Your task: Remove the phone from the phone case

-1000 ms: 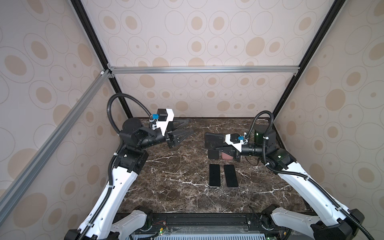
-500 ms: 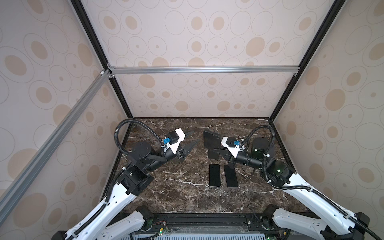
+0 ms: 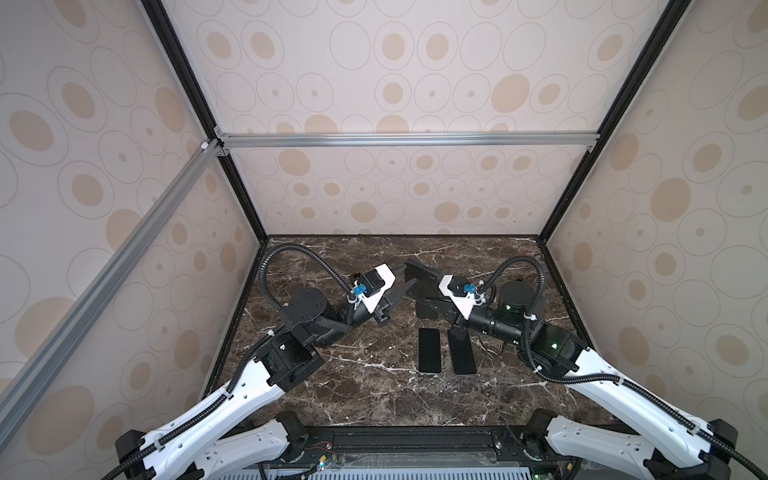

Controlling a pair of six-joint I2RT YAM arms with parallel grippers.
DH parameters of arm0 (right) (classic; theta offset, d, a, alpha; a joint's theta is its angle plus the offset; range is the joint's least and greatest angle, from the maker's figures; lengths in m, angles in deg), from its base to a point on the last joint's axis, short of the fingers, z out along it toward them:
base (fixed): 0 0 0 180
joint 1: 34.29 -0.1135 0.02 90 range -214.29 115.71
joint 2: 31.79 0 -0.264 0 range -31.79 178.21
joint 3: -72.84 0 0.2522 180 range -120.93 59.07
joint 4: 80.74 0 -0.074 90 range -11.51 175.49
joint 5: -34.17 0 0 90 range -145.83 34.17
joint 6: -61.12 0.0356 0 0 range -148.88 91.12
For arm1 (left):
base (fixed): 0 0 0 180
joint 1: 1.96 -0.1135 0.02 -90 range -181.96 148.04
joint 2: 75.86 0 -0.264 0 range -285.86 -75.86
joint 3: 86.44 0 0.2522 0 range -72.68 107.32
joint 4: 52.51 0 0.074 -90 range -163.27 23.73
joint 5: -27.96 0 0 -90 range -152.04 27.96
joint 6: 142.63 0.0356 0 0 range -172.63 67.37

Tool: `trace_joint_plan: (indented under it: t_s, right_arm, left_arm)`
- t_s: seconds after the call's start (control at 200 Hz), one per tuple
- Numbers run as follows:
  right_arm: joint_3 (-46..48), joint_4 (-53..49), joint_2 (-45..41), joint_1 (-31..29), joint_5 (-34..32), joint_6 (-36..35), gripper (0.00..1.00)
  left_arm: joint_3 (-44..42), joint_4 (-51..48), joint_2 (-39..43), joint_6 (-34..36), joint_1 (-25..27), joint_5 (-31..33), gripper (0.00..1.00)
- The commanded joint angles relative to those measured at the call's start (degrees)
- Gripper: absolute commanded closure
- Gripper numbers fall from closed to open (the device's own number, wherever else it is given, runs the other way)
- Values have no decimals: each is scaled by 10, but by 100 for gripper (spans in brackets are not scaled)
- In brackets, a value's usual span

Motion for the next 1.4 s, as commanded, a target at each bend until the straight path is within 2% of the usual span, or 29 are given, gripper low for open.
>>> trace_joint_plan:
  t_s: [0.0, 0.59, 0.955, 1.395]
  right_arm:
    - [-1, 42, -13, -5, -9, 7, 100]
    - [-1, 33, -21, -9, -3, 11, 100]
    - [-29, 6, -10, -9, -20, 122, 100]
    - [-36, -3, -3, -10, -3, 130, 100]
  left_arm:
    - [0, 28, -4, 34, 10, 33, 69]
    - [-5, 59, -18, 52, 22, 75, 66]
    - [-6, 71, -29, 70, 28, 98, 65]
    - [-1, 70, -45, 76, 35, 101, 68]
